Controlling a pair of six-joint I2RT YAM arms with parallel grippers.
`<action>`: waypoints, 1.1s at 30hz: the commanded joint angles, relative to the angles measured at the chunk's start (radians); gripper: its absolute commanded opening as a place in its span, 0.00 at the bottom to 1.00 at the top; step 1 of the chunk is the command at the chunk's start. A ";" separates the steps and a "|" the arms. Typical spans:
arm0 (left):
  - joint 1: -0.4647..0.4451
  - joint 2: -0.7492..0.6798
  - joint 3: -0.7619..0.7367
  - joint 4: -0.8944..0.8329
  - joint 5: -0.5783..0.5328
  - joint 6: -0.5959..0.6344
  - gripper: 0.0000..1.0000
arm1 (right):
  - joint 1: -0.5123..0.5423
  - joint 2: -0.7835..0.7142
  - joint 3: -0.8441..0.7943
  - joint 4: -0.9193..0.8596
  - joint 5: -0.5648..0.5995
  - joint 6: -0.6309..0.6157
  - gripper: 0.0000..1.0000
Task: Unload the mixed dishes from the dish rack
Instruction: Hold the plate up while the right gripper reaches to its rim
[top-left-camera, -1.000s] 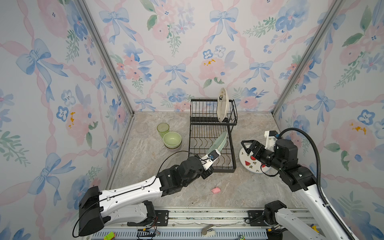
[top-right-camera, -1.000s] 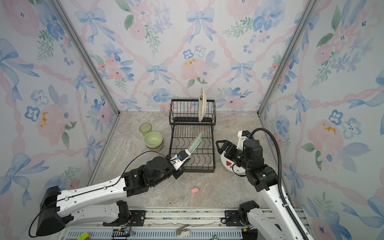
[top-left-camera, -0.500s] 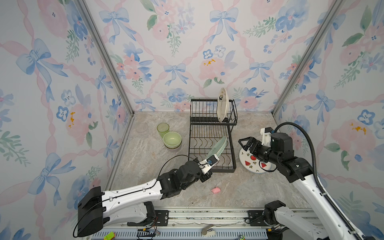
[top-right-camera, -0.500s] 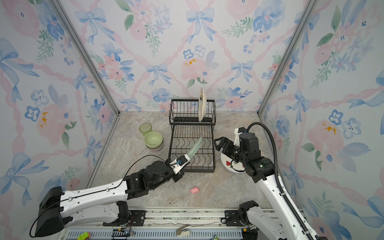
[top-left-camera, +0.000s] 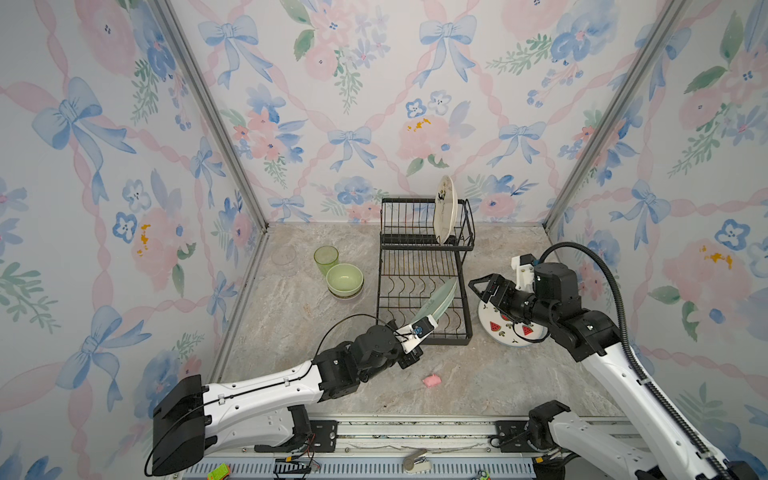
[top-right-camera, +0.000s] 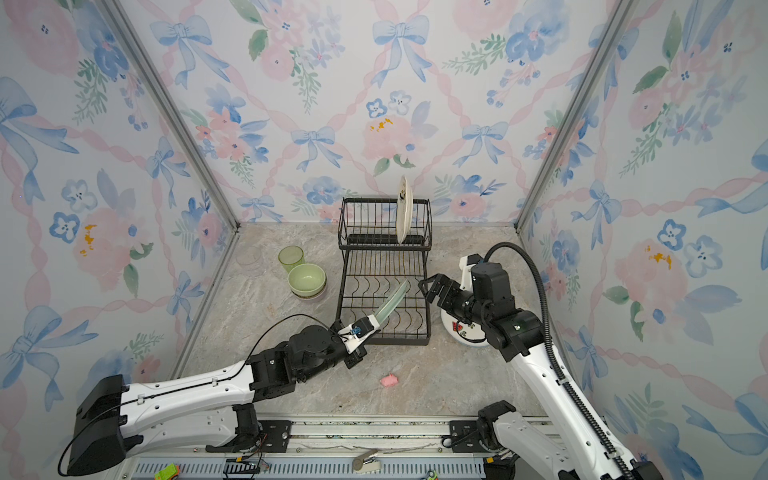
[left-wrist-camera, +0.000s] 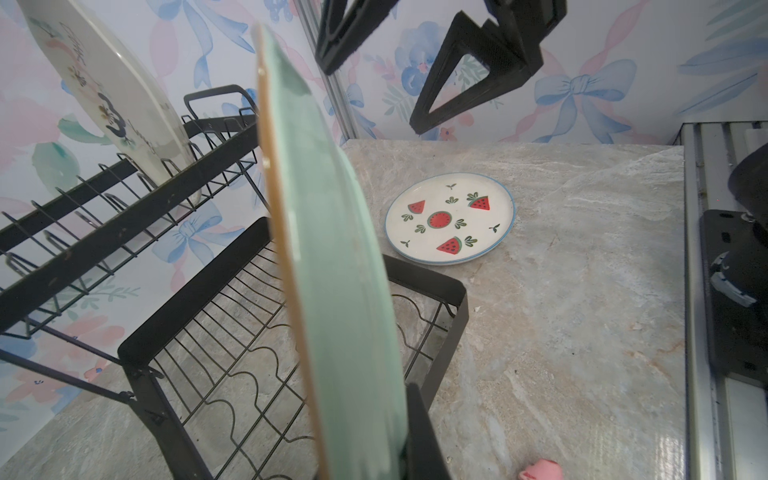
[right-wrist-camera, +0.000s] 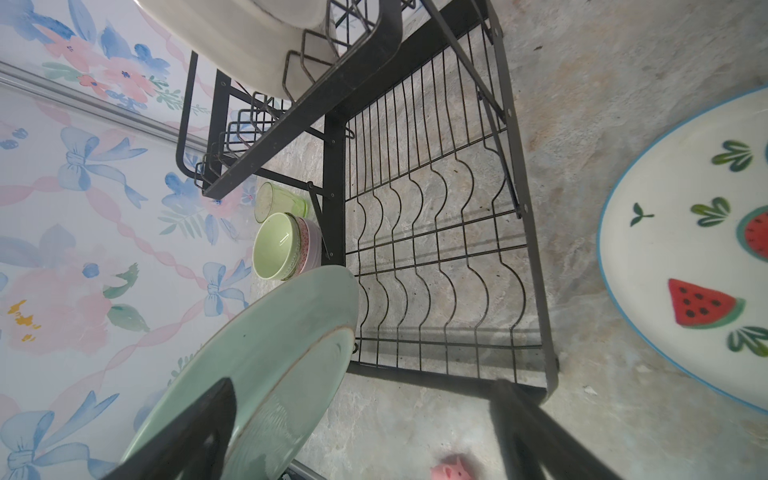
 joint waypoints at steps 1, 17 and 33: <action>-0.004 -0.032 0.008 0.154 0.008 0.031 0.00 | 0.012 0.010 0.023 0.021 -0.031 0.047 0.97; -0.005 0.099 0.062 0.154 -0.077 0.126 0.00 | 0.039 0.086 0.018 0.138 -0.137 0.219 0.97; -0.053 0.230 0.140 0.239 -0.223 0.254 0.00 | 0.111 0.212 0.030 0.128 -0.130 0.213 0.84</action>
